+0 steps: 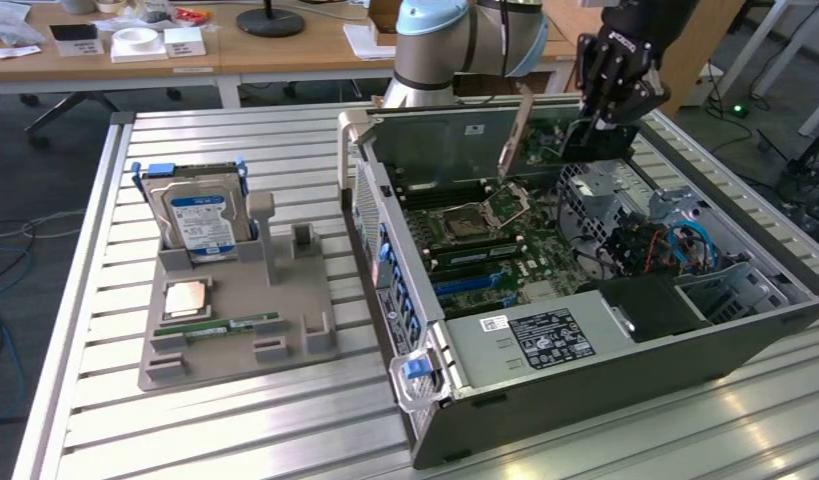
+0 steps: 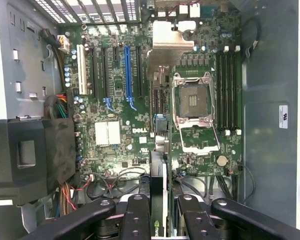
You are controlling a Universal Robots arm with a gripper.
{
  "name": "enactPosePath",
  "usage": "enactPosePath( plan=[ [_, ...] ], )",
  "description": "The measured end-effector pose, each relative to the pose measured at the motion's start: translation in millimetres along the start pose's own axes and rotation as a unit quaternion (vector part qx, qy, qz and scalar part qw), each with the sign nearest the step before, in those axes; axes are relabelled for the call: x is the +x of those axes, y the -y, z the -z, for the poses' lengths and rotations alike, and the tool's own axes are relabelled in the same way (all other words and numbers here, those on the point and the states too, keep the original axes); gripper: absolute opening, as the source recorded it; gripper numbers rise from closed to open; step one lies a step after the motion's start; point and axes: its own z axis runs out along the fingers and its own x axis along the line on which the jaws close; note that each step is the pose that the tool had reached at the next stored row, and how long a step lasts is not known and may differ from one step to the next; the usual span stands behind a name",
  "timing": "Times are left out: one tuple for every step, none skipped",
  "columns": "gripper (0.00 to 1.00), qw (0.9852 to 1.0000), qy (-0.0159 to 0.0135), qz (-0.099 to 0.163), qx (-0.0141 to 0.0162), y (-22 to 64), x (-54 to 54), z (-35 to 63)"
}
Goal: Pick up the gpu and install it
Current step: 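Insert the gpu into the slot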
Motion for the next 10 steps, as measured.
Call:
enactPosePath(
  plan=[
    [0.26,1.0,0.0,0.0,0.0,-0.1,0.0,-0.8],
    [0.26,1.0,-0.0001,0.0,0.0,-0.1,0.0,-1.5],
    [0.26,1.0,0.0,0.0,0.0,-0.1,0.0,-2.0],
    [0.26,1.0,-0.0001,0.0,0.0,-0.2,0.0,-2.2],
    [0.26,1.0,-0.0001,0.0,0.0,-0.2,0.0,-2.2],
    [0.26,1.0,-0.0001,0.0,0.0,-0.2,0.0,-2.2],
    [0.26,1.0,0.0,0.0,0.0,-0.2,0.0,-2.3],
    [0.26,1.0,0.0,0.0,0.0,-0.2,0.0,-2.3],
    [0.26,1.0,0.0,0.0,0.0,-0.2,0.0,-2.3],
    [0.26,1.0,0.0,0.0,0.0,-0.4,0.1,-2.3]
  ],
)
